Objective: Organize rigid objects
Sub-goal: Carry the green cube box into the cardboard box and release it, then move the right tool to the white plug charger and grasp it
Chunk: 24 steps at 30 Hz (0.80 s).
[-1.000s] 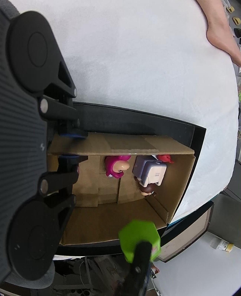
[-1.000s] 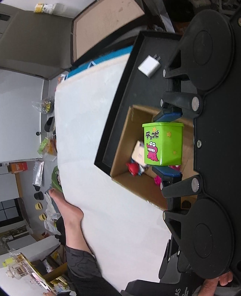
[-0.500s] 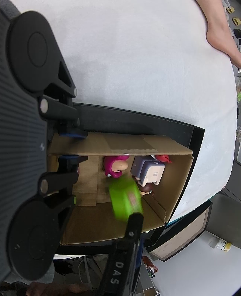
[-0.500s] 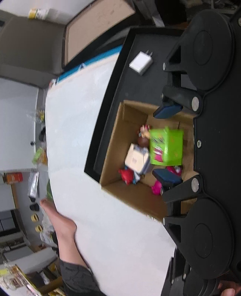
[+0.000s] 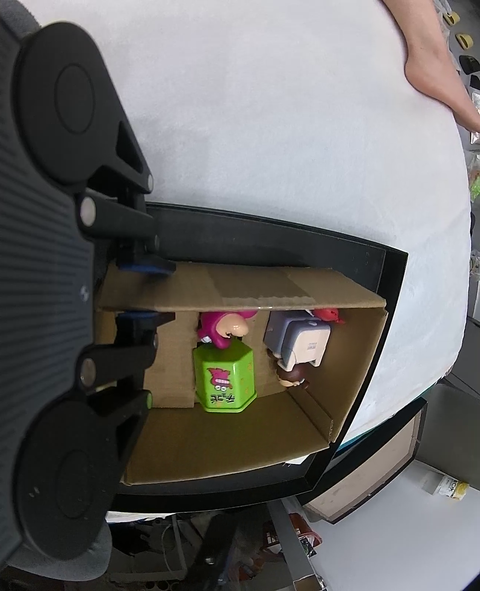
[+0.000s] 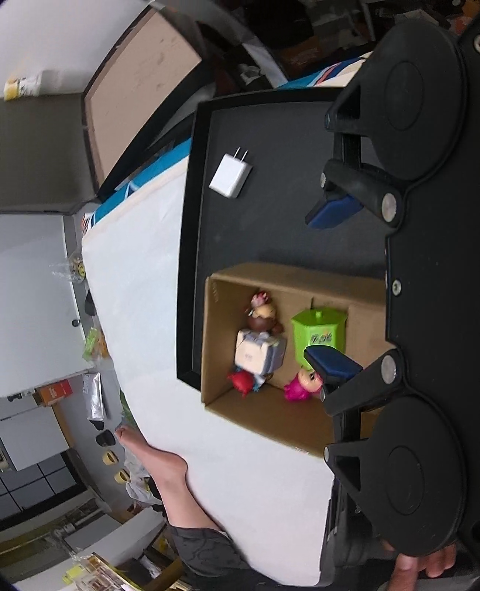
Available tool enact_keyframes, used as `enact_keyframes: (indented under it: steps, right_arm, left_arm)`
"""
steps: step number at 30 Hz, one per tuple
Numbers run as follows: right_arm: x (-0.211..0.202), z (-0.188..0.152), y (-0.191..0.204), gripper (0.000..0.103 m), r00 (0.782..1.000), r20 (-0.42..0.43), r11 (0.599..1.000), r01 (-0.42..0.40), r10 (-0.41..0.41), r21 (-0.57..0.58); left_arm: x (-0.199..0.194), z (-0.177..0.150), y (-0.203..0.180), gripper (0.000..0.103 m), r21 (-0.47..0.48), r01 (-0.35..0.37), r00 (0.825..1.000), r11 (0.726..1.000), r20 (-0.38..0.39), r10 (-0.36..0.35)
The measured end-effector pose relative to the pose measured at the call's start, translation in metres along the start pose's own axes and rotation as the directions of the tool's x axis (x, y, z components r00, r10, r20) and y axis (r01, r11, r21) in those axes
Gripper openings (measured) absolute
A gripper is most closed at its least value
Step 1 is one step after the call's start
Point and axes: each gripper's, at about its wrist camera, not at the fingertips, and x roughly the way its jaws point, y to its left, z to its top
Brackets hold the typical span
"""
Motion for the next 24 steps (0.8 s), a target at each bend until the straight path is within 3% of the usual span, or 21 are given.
enact_keyframes:
  steps: [10,24]
  right_arm:
    - [-0.001,-0.019,-0.042,0.07,1.0,0.011,0.994,-0.017,0.016,0.104]
    - [0.015,-0.026,-0.107,0.086,0.998,0.039,0.978,0.037,-0.046,0.203]
  left_arm:
    - [-0.001,0.0,-0.003,0.017,-0.007,-0.013,1.0,1.0,-0.003,0.013]
    - [0.003,0.002,-0.008,0.016,0.008,-0.025,1.0,1.0,-0.019,0.025]
